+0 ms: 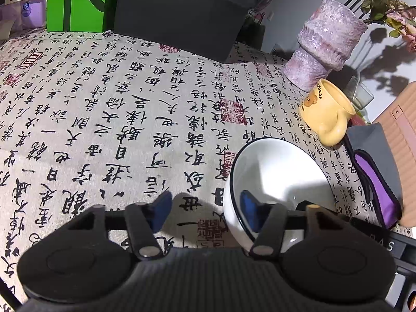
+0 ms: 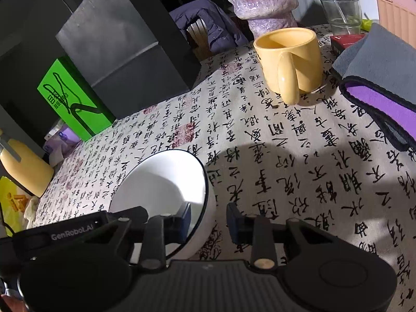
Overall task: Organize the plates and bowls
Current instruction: 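Lift the small white bowl off the cloth with both grippers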
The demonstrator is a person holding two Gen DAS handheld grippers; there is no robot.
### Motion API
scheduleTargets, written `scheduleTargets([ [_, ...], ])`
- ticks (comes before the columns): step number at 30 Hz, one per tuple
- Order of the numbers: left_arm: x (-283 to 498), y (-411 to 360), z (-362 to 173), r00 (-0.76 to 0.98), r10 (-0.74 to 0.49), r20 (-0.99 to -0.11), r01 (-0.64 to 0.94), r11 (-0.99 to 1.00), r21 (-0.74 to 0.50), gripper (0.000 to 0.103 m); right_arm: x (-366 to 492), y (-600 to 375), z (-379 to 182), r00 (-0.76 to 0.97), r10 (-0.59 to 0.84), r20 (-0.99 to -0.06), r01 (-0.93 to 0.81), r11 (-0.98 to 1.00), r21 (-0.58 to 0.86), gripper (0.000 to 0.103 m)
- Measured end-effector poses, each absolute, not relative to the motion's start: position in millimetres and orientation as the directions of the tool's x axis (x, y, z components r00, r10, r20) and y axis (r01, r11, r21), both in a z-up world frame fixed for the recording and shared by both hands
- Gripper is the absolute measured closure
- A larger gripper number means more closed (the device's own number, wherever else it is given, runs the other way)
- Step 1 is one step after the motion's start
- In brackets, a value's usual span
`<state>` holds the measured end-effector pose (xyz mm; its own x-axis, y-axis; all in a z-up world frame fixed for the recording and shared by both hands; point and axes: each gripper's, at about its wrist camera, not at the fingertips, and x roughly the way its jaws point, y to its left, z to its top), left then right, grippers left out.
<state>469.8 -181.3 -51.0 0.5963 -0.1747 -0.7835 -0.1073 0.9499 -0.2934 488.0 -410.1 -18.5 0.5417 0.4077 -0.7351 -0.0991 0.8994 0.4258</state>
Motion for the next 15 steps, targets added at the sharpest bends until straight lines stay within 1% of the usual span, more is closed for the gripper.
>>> scheduleTargets([
  [8,467.3,-183.3,-49.8,0.618,-0.191,-0.762,-0.078,0.950,-0.302,0.058,485.8,-407.5,-19.4,0.549,0.420,-0.723,-0.110,0.893,0.436,0.081],
  [10,467.0,-183.7,-49.4,0.622,-0.202,-0.757,-0.068,0.949,-0.309,0.062,485.6,-406.8,-19.6,0.551,0.419,-0.721,-0.111,0.894,0.434,0.081],
  [15,464.5,-188.6,-47.3,0.637,-0.218,-0.740,-0.027,0.952,-0.304,0.076,485.2,-404.9,-19.6,0.558,0.413,-0.719,-0.116,0.897,0.426,0.082],
])
